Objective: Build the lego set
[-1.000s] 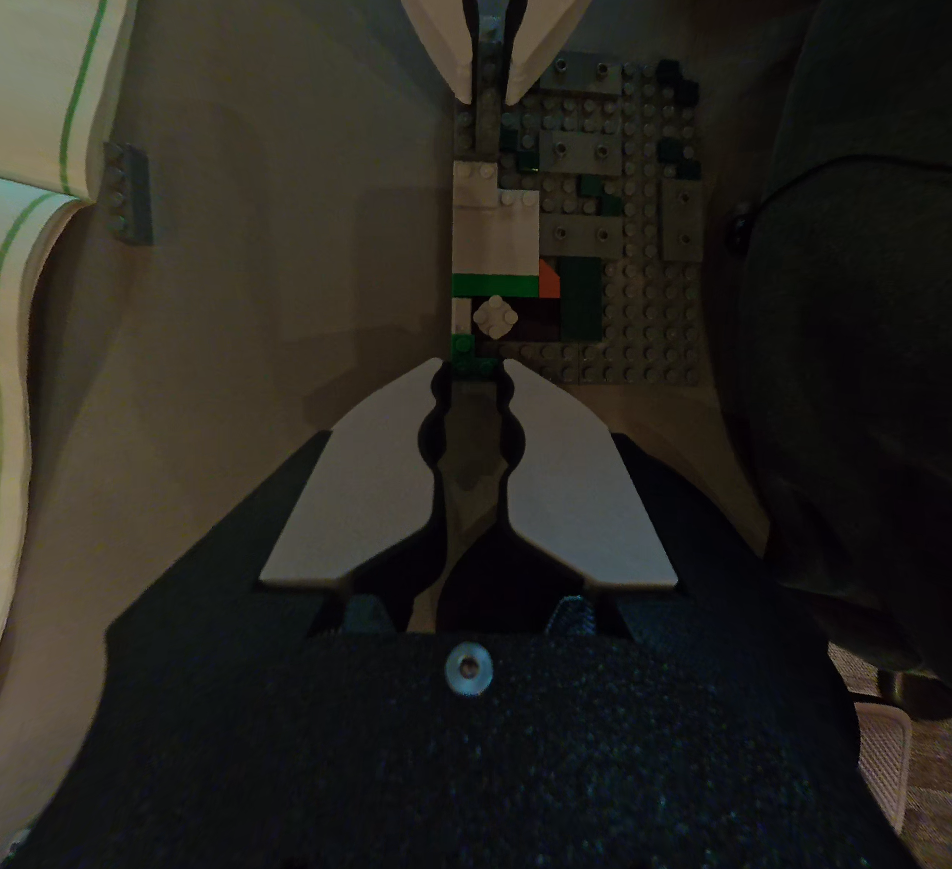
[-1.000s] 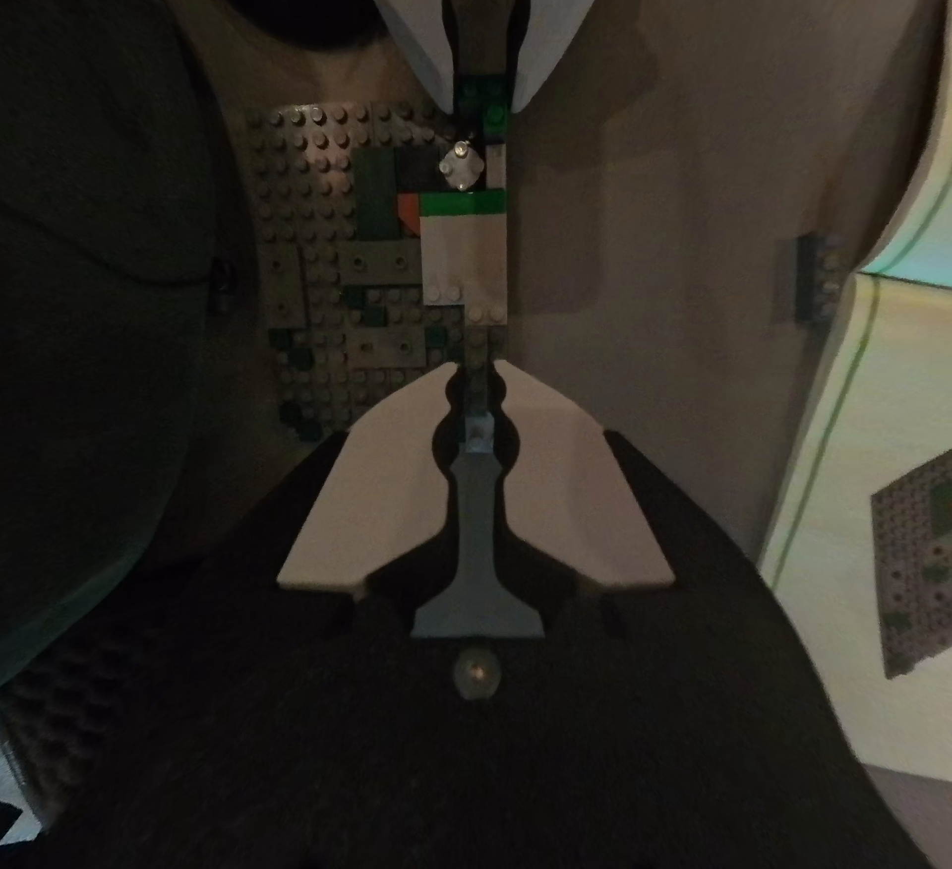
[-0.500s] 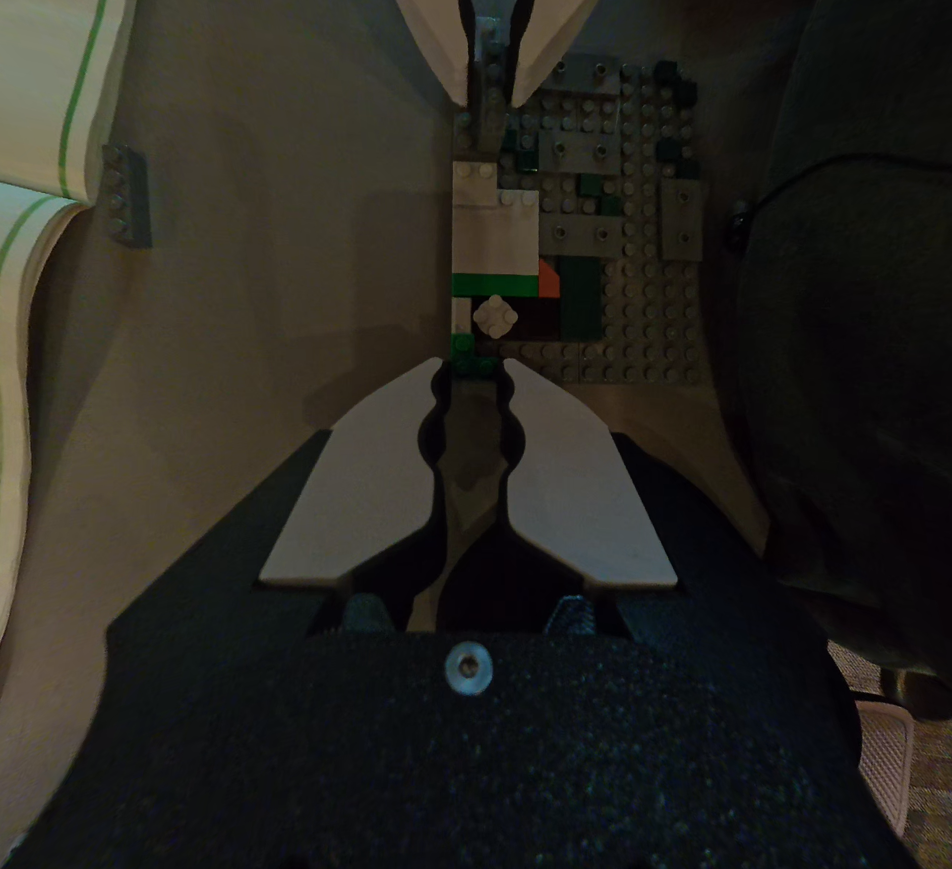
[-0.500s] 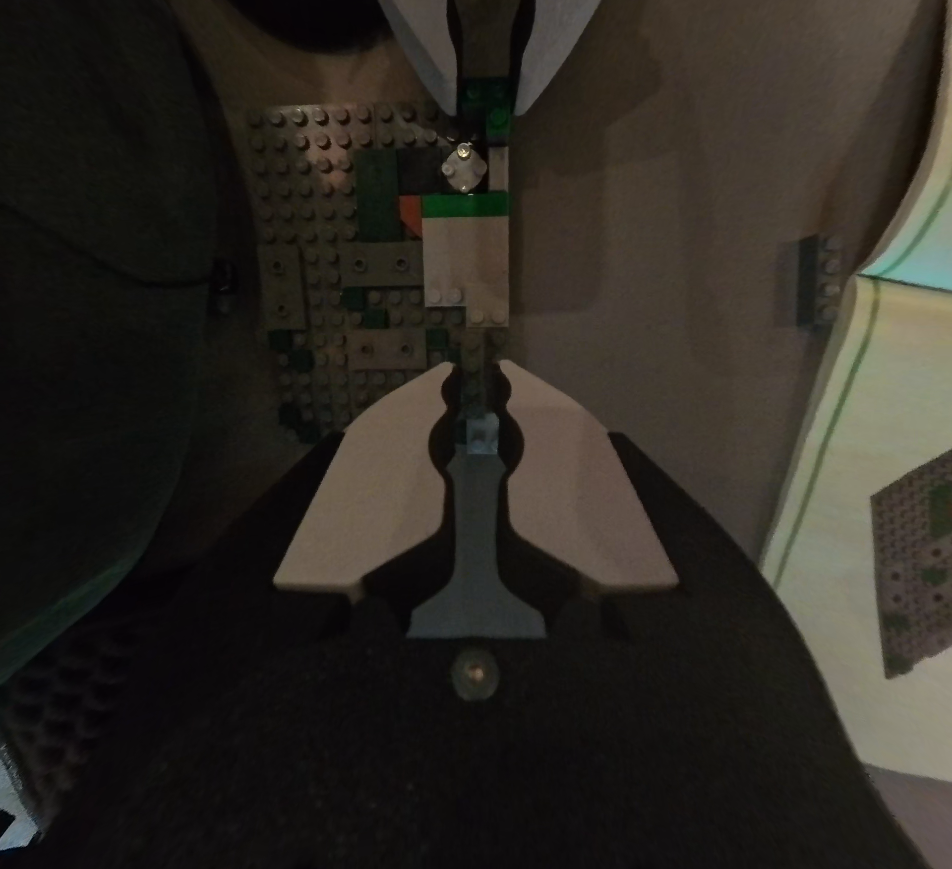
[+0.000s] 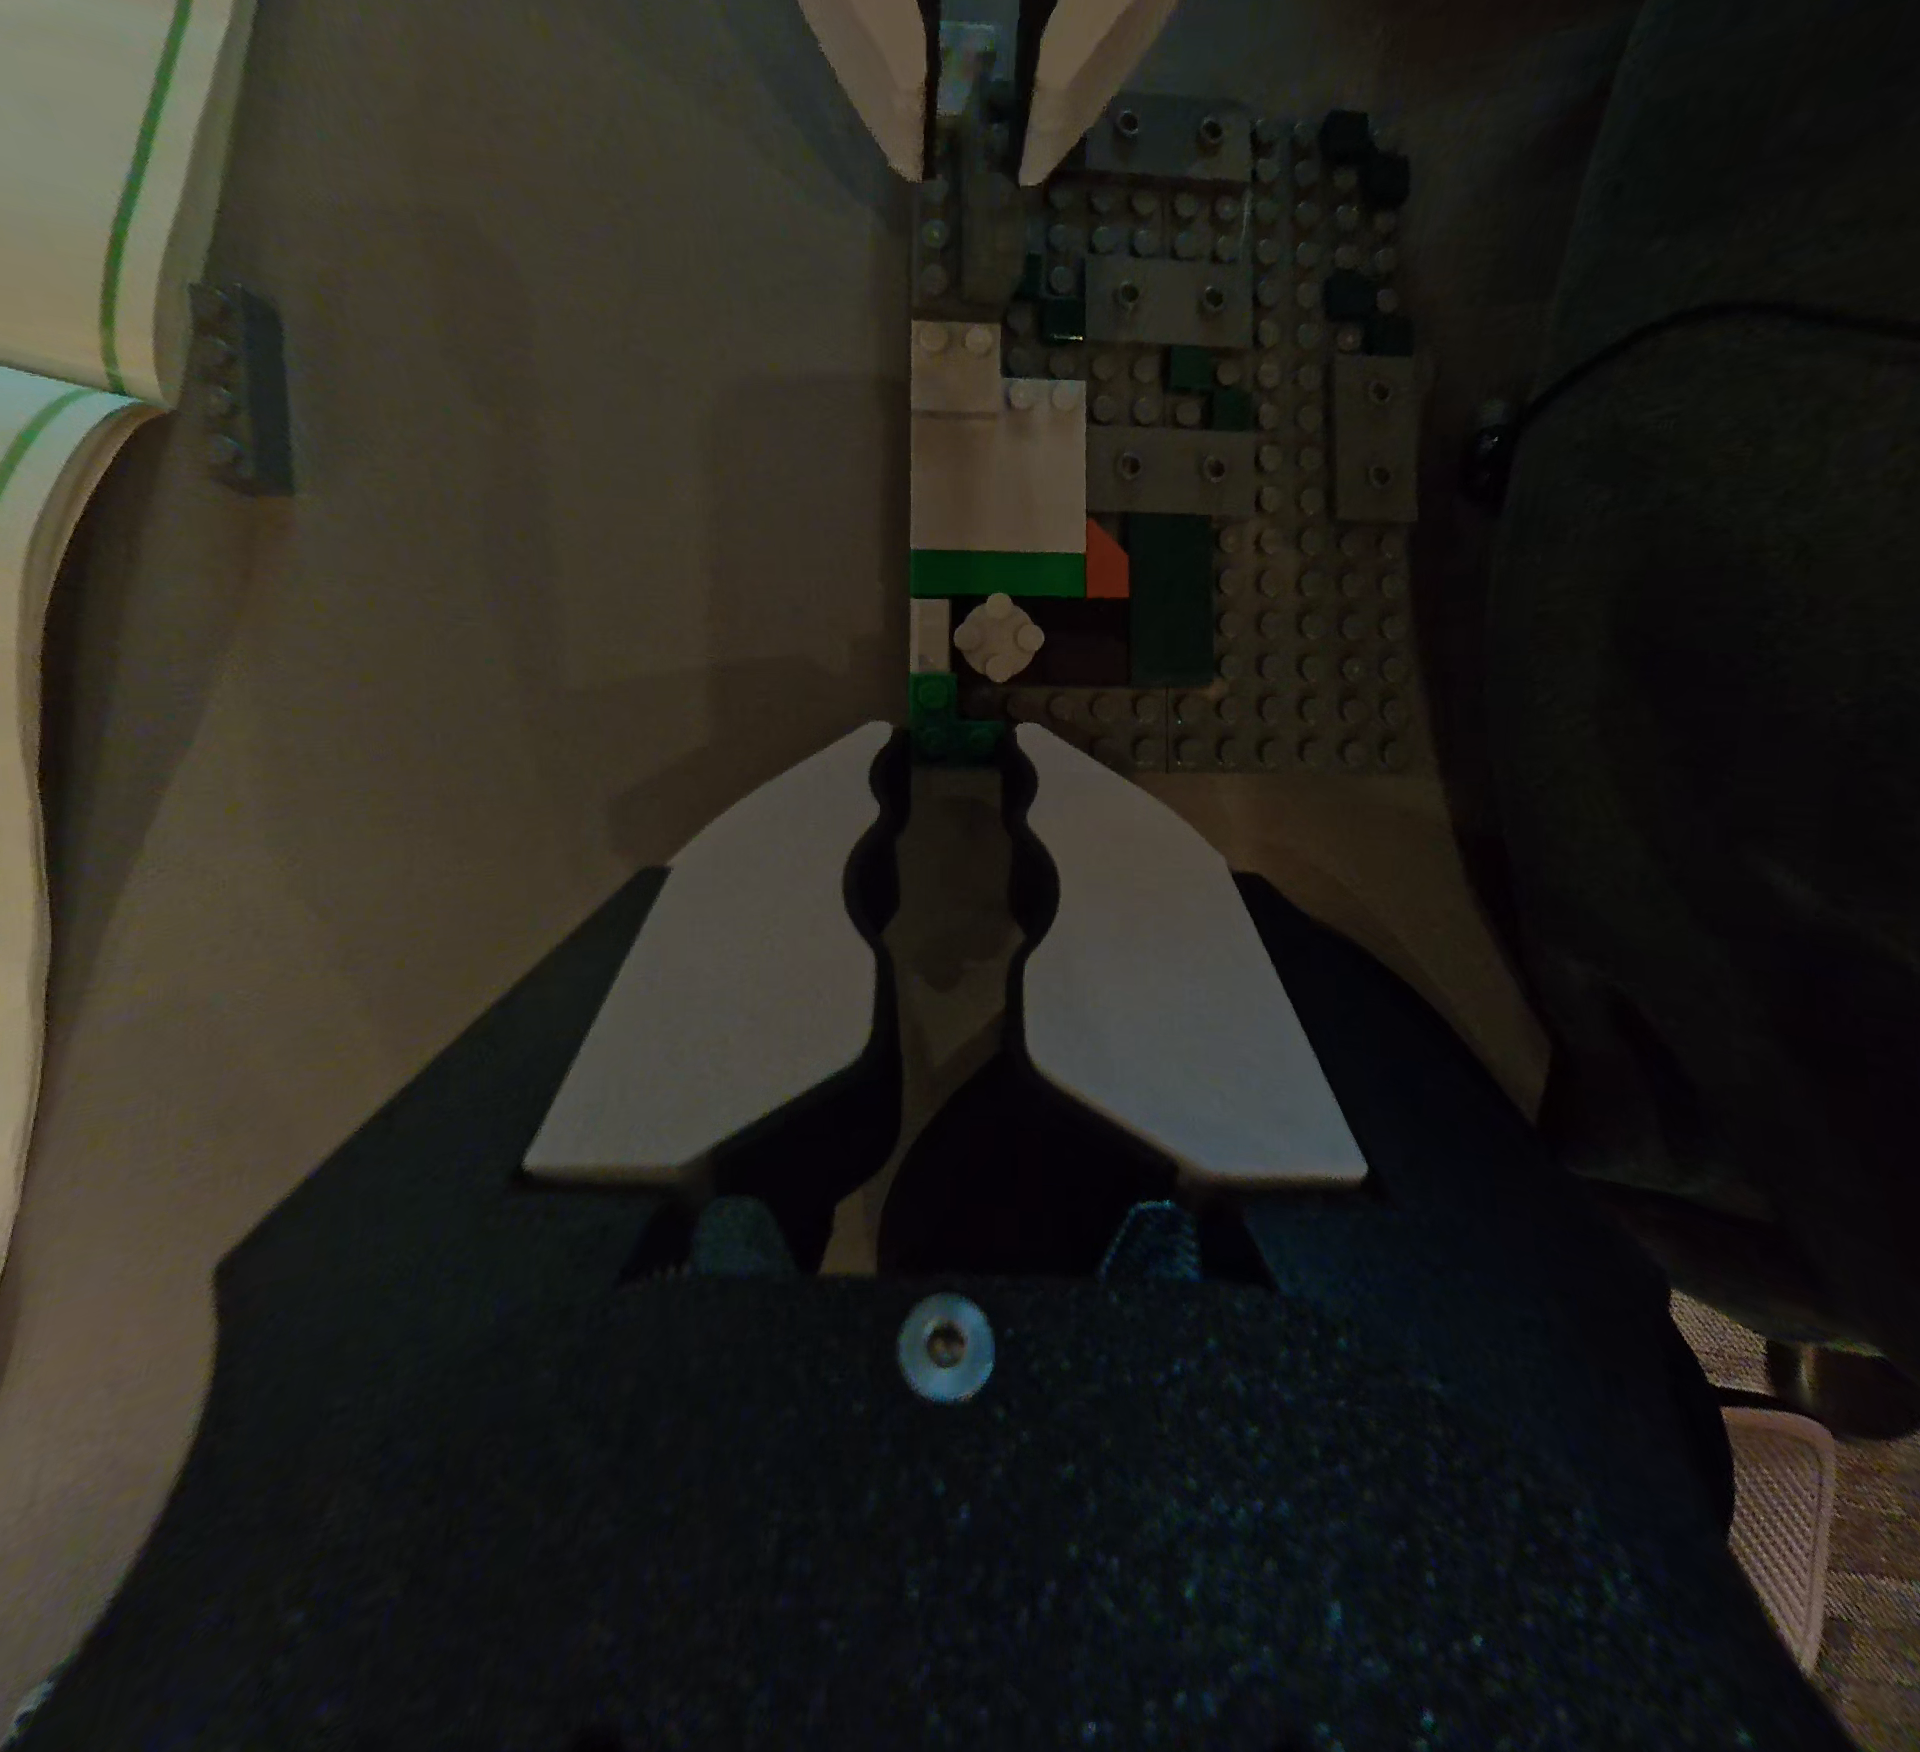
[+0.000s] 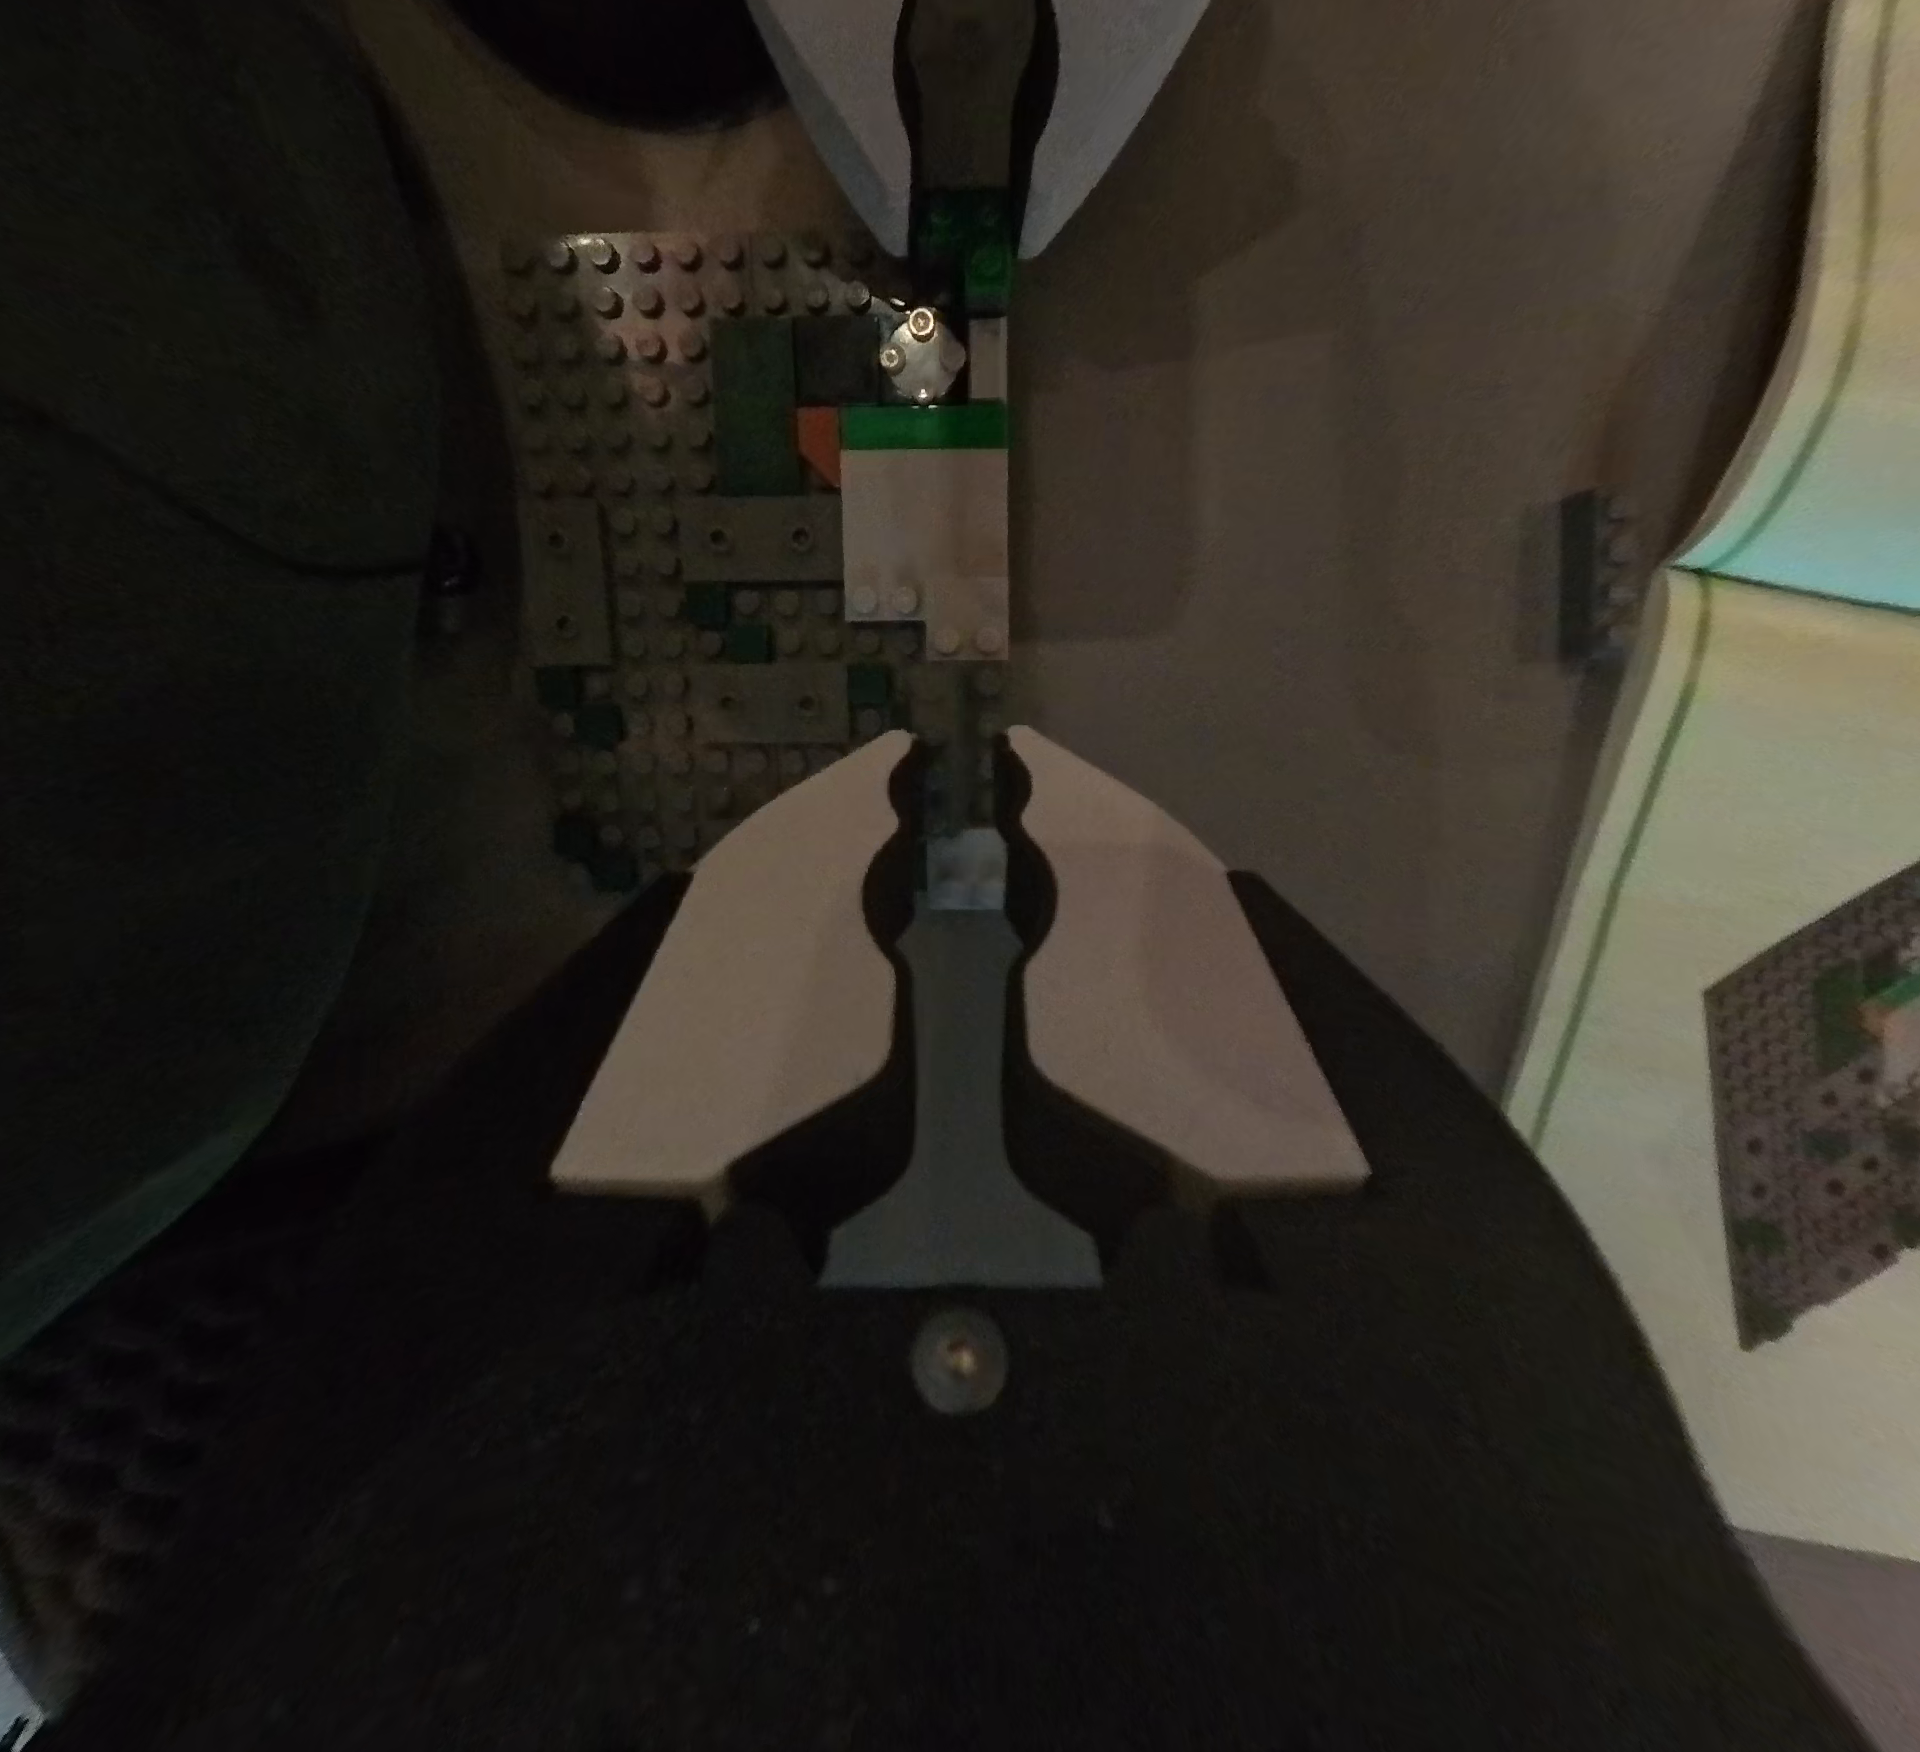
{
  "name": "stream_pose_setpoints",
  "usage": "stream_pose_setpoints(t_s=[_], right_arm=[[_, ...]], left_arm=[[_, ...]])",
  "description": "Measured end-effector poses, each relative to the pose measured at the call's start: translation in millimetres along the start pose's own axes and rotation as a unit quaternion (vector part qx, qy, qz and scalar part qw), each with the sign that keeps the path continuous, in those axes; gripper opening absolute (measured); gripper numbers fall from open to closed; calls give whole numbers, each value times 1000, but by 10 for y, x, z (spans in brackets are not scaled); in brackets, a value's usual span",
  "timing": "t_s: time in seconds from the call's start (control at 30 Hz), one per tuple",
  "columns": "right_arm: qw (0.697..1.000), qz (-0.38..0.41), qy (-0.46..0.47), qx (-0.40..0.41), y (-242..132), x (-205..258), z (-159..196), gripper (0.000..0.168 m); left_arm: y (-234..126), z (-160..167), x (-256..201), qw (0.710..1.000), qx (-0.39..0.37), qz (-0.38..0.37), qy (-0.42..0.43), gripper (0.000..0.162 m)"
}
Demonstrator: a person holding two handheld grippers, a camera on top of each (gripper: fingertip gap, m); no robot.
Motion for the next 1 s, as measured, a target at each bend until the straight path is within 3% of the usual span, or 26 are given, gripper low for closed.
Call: stream_pose_setpoints(t_s=[0.73,1.0], right_arm=[[999,10,3,-32,-119,-109,40,11],[986,43,-140,-78,-24,-326,187,13]], left_arm=[[3,-5,-23,1000,3,2,1,17],[8,1,-24,1000,4,1,1,17]])
Point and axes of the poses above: each gripper's, where its closed fingertips meet, y out along the fingers, z out of its underside, x = y × z across the jaws, the point moved 4 cm from there along -y, back along the fingers, and after that the axes turned 7 degrees about -z, right-handed, at the moved point
